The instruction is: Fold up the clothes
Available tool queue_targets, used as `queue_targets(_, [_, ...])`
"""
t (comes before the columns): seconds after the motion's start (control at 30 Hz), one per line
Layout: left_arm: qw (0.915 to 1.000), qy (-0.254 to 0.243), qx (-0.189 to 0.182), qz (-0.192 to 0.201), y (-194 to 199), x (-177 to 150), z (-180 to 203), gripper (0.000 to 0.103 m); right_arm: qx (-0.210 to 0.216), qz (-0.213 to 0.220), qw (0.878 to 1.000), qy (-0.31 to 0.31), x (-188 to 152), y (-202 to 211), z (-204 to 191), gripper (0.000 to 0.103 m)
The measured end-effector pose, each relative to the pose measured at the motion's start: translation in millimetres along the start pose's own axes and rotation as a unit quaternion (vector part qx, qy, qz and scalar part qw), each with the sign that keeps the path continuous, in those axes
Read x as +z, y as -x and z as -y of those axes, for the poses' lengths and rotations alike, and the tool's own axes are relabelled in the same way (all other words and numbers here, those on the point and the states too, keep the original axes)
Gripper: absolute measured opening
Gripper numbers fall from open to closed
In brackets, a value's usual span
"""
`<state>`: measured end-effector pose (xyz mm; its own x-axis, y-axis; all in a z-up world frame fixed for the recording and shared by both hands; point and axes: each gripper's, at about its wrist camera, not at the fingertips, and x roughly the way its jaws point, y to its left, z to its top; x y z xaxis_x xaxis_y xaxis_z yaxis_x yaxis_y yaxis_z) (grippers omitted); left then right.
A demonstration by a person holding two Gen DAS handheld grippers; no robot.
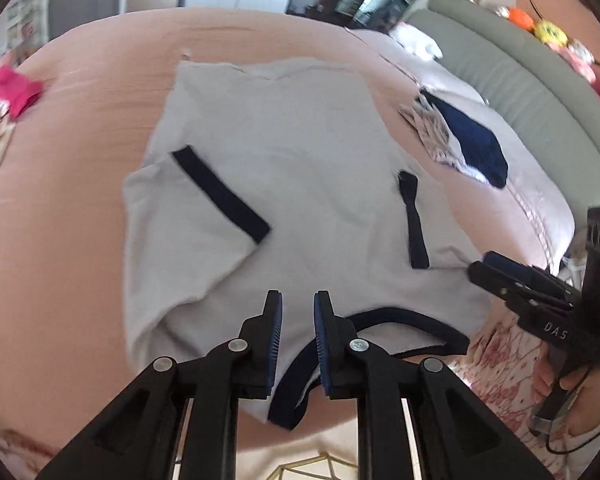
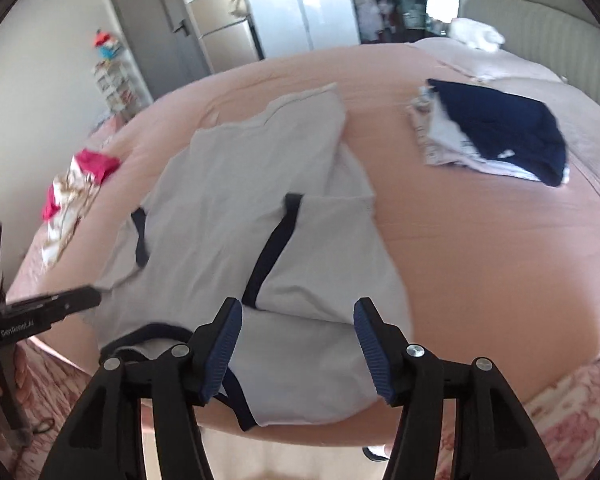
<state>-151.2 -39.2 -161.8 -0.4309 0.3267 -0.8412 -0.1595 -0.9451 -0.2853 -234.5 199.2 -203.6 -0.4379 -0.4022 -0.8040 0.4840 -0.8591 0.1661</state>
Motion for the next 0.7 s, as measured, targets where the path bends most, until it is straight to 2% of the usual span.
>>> queue_targets(0.1, [0.9991, -0.002, 0.003, -0.043, -23.1, -6.7, 1.5, 0.014, 0.000, -0.076, 0.997, 0.028, -10.6, -39.0, -17.8, 0.058])
queue_targets(0.17, [0.9975, -0.003, 0.005, -0.071, -37.2, -11.8, 2.1, 0.014, -0.010, -0.074, 0.996, 0.040, -24.0, -32.3, -18.0, 0.058])
queue_targets(0.27, [0.9969, -0.001, -0.001, -0.079, -18.5, -33.0, -3.0, 0.014, -0.010, -0.080, 0.996, 0.048, -37.9, -18.4, -15.8, 0.058])
queue_targets(0.33, [0.9955, 0.008, -0.021, -0.092, -9.4, -36.8, -4.1, 0.015, 0.001, -0.085, 0.995, 0.045, -30.2, -19.7, -15.7, 0.058])
queue_targets(0.43, [0.9969, 0.004, -0.030, -0.072, 5.1, -25.4, -1.2, 0.015, 0.017, -0.092, 0.995, 0.040, -18.6, -21.5, -15.6, 0.060])
queue_targets(0.47, [0.9976, -0.006, -0.022, -0.066, 6.2, -17.5, 0.4, 0.015, 0.023, -0.095, 0.994, 0.039, -14.7, -22.1, -15.5, 0.070])
queue_targets(0.57, [0.9982, -0.041, -0.003, -0.043, 7.1, 15.3, 8.1, 0.015, 0.040, -0.099, 0.994, 0.033, -2.0, -23.3, -14.8, 0.071])
queue_targets(0.7, [0.9942, -0.107, -0.006, 0.002, -1.1, 78.6, 9.1, 0.016, 0.045, -0.024, 0.999, 0.003, 56.4, -8.4, 3.7, 0.071])
